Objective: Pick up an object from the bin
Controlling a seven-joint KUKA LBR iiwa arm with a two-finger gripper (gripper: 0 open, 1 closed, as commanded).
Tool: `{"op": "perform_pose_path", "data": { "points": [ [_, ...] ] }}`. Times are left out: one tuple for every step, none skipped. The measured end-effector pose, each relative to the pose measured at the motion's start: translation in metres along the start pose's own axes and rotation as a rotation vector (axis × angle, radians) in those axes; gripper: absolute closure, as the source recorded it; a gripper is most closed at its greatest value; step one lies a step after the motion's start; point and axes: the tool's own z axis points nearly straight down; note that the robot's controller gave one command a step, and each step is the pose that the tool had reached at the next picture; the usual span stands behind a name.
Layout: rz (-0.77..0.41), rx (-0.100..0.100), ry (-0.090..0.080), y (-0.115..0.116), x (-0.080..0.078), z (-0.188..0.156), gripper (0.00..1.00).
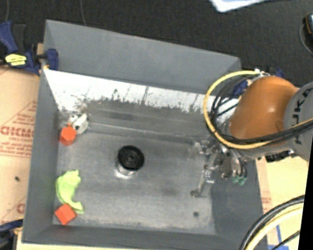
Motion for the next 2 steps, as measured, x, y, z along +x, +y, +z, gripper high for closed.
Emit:
{"op": "perform_pose_path", "data": {
  "points": [
    [-0.004, 0.001, -0.008, 0.0, -0.002, -0.005, 0.0],
    [-0.503, -0.002, -0.003, 0.073, -0.056, 0.095, 0.0]
  ]
}}
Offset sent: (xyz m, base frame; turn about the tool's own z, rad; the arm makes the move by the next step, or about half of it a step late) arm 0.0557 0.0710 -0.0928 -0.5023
